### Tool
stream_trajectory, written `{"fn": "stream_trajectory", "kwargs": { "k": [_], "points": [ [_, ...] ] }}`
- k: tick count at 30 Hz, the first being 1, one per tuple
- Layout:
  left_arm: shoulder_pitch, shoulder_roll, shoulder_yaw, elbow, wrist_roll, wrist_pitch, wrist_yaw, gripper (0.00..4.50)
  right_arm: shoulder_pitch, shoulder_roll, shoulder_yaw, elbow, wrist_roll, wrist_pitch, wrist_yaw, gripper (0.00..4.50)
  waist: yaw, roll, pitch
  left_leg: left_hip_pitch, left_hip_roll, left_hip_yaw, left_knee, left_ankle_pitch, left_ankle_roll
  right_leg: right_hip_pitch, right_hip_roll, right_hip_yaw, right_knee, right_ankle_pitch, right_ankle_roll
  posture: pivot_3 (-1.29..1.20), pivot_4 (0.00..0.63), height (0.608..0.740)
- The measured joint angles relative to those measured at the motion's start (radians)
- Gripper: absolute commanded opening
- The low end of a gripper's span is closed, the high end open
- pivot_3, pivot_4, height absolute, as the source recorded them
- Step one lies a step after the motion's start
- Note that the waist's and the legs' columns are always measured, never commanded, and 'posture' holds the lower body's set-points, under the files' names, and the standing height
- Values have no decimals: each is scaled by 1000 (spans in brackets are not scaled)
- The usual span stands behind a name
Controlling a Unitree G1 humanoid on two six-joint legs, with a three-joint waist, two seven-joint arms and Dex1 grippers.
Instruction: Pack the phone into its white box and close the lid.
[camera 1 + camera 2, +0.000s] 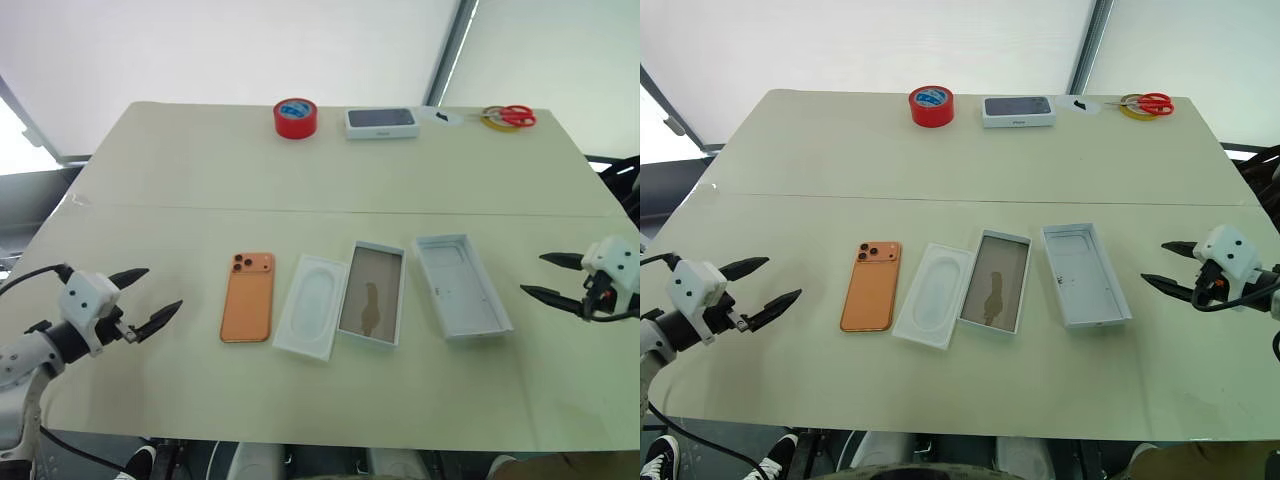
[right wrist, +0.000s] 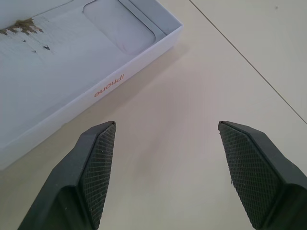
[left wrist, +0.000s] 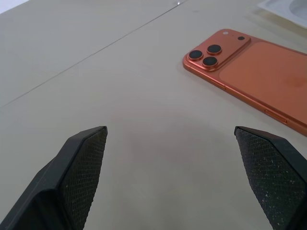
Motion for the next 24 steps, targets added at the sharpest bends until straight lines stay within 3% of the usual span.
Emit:
{"fn": "stream_trajectory", "kwargs": {
  "k": [11,19,24],
  "points": [
    [-78,-1,-44,-93,10,134,82,4463,-22,31,24,-200,44,165,-6,3561,1,0,0,0,0,0,0,0,0,0,0,0,0,0,0,0,150,740],
    [-208,-18,-182,-286,-79,519,189,4463,-51,134,109,-497,118,320,-42,3561,2,0,0,0,0,-1,1,0,0,0,0,0,1,0,0,0,150,740],
    [-366,-99,-246,-308,-265,867,258,4463,-56,219,215,-648,120,360,-73,3561,4,-1,0,-2,0,-1,4,0,0,0,1,0,1,0,1,0,150,740]
  ]
}}
